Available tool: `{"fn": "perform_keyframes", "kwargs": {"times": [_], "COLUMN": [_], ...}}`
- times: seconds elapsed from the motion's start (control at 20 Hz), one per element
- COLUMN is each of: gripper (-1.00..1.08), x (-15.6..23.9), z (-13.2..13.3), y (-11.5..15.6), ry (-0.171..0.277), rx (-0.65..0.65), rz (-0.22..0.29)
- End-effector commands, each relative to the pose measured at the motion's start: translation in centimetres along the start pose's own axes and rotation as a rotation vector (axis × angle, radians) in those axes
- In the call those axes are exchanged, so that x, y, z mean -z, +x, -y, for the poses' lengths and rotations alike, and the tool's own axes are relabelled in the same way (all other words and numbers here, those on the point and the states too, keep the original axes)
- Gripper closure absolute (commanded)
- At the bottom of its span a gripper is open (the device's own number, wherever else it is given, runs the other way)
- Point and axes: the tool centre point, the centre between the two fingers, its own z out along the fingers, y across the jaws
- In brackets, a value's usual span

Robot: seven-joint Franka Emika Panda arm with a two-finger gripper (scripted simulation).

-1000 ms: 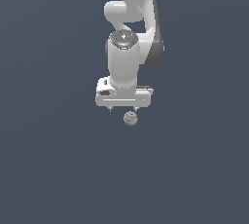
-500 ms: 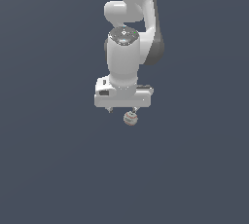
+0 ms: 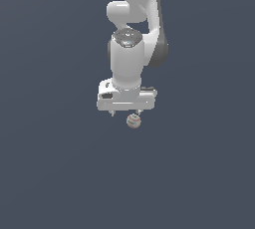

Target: Pick up the object and move it to a goal position.

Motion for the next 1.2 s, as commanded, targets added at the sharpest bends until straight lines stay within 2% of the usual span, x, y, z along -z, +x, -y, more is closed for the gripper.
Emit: {"fn": "perform_keyframes", "kwargs": {"times": [0.0,0.4,1.15], "gripper": [-0.92,-0.92,-0.92], "x": [-0.3,-2.2,-6.8], "z": [0.2,1.0,3.6], "y": [-0.2,-1.2,-4.4], "ry": [0.001,0.007,0.042], "rx": [0.025,0.172,0.573], "rz": [0.003,0.021,0.060]}}
